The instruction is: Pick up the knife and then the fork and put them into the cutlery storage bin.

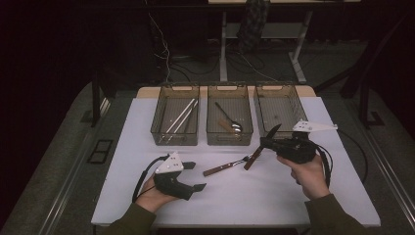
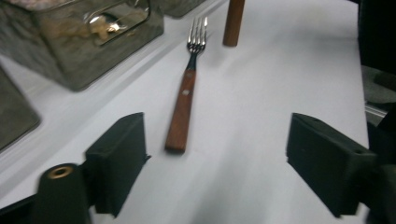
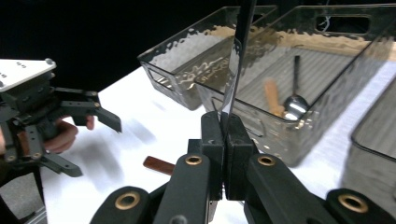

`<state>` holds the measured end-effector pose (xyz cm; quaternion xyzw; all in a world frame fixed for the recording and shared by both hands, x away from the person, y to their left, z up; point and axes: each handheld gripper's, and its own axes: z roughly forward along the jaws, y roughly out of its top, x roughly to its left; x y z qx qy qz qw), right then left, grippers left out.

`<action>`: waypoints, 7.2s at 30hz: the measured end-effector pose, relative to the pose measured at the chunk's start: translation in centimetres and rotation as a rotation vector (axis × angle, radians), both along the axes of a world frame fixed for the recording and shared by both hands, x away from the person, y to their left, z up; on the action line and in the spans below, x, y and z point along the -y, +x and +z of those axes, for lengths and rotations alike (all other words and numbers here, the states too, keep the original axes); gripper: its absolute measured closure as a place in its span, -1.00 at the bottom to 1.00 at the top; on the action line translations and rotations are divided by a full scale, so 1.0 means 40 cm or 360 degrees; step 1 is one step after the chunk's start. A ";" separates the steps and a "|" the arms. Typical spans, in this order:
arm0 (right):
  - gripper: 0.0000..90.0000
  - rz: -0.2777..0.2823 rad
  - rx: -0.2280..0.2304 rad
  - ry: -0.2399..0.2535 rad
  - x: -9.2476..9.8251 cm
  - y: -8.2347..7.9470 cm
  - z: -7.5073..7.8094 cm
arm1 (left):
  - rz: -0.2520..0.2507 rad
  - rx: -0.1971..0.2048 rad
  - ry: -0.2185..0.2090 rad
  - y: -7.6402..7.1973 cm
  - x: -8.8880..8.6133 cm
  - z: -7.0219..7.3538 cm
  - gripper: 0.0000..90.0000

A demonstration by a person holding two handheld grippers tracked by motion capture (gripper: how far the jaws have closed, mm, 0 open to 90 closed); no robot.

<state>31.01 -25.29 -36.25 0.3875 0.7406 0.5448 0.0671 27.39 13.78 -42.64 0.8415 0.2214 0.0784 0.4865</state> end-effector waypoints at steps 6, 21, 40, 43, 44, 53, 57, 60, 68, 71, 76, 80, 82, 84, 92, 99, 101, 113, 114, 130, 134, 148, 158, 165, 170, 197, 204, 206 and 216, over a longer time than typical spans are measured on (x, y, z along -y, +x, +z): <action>0.96 -0.0049 0.0010 -0.0077 0.034 0.004 0.022 | 0.0060 -0.0009 0.0015 -0.014 -0.026 -0.016 -0.93; 0.96 -0.0236 0.0020 -0.0158 0.166 0.049 0.082 | 0.0094 -0.0037 -0.0008 -0.008 -0.034 -0.022 -1.00; 0.96 -0.0407 0.0101 -0.0254 0.239 0.153 0.211 | 0.0092 -0.0021 0.0023 -0.008 -0.029 -0.023 -1.00; 0.96 -0.0445 0.0106 -0.0304 0.244 0.176 0.221 | 0.0086 -0.0022 0.0031 -0.008 -0.029 -0.023 -1.00; 0.96 -0.0460 0.0107 -0.0311 0.247 0.184 0.222 | 0.0087 -0.0028 0.0033 -0.008 -0.029 -0.024 -1.00; 0.96 -0.0545 0.0051 -0.0399 0.270 0.245 0.209 | 0.0090 -0.0034 0.0033 -0.008 -0.029 -0.024 -1.00; 0.96 -0.0569 -0.0024 -0.0457 0.284 0.260 0.187 | 0.0101 -0.0034 0.0030 -0.008 -0.030 -0.023 -1.00; 0.96 -0.0573 -0.0078 -0.0497 0.293 0.267 0.163 | 0.0101 -0.0034 0.0030 -0.007 -0.031 -0.023 -1.00; 0.96 -0.0509 -0.0215 -0.0600 0.299 0.283 0.095 | 0.0097 -0.0039 0.0034 -0.008 -0.029 -0.024 -1.00; 0.96 -0.0477 -0.0258 -0.0623 0.294 0.290 0.078 | 0.0093 -0.0044 0.0037 -0.007 -0.029 -0.025 -1.00; 0.96 -0.0423 -0.0293 -0.0663 0.276 0.308 0.057 | 0.0084 -0.0055 0.0034 -0.008 -0.028 -0.025 -1.00; 0.96 -0.0395 -0.0271 -0.0648 0.261 0.324 0.047 | 0.0086 -0.0056 0.0030 -0.008 -0.027 -0.024 -1.00; 0.96 -0.0397 -0.0258 -0.0645 0.252 0.334 0.040 | 0.0087 -0.0057 0.0027 -0.008 -0.029 -0.023 -1.00; 0.96 -0.0398 -0.0248 -0.0641 0.242 0.346 0.031 | 0.0089 -0.0059 0.0024 -0.008 -0.029 -0.023 -1.00; 0.95 -0.0403 -0.0238 -0.0674 0.195 0.390 -0.008 | 0.0084 -0.0063 0.0016 -0.009 -0.030 -0.022 -1.00; 0.93 -0.0407 -0.0262 -0.0707 0.167 0.413 -0.042 | 0.0078 -0.0066 0.0019 -0.008 -0.029 -0.023 -1.00; 0.80 -0.0401 -0.0283 -0.0745 0.158 0.417 -0.052 | 0.0080 -0.0068 0.0019 -0.008 -0.029 -0.023 -1.00; -0.15 -0.0349 -0.0201 -0.0504 0.177 0.367 -0.008 | 0.0073 -0.0080 0.0030 -0.006 -0.028 -0.025 -1.00; -0.22 -0.0346 -0.0155 -0.0531 0.173 0.353 -0.002 | 0.0071 -0.0082 0.0031 -0.005 -0.028 -0.025 -1.00; -0.76 -0.0221 -0.0009 -0.0470 0.160 0.139 -0.009 | 0.0082 -0.0097 0.0036 -0.003 -0.026 -0.027 -0.99; -0.80 -0.0212 0.0001 -0.0433 0.151 0.096 -0.023 | 0.0079 -0.0095 0.0033 -0.003 -0.027 -0.025 -0.99; -0.79 -0.0122 0.0100 -0.0412 0.093 -0.050 -0.109 | 0.0051 -0.0094 0.0045 0.004 -0.013 -0.022 -0.95; -0.79 -0.0083 0.0033 -0.0459 0.093 -0.115 -0.179 | 0.0055 -0.0071 0.0058 0.045 0.017 0.010 -0.68; -0.79 -0.0069 0.0028 -0.0469 0.082 -0.114 -0.186 | -0.0010 -0.0105 0.0087 0.113 0.091 0.019 -0.33; -0.79 -0.0079 0.0023 -0.0453 0.086 -0.113 -0.185 | -0.0073 -0.0152 0.0118 0.156 0.150 0.015 -0.05; -0.79 -0.0104 0.0037 -0.0399 0.092 -0.108 -0.182 | -0.0161 -0.0134 0.0376 0.181 0.271 -0.057 0.70; -0.79 -0.0124 -0.0055 -0.0360 0.092 -0.093 -0.165 | -0.0163 -0.0145 0.0369 0.164 0.270 -0.040 0.70; -0.79 -0.0121 -0.0071 -0.0340 0.089 -0.089 -0.155 | -0.0157 -0.0127 0.0365 0.155 0.270 -0.028 0.70; -0.49 -0.0065 -0.0080 -0.0149 0.036 -0.046 -0.128 | -0.0125 -0.0070 0.0322 0.099 0.240 0.030 0.70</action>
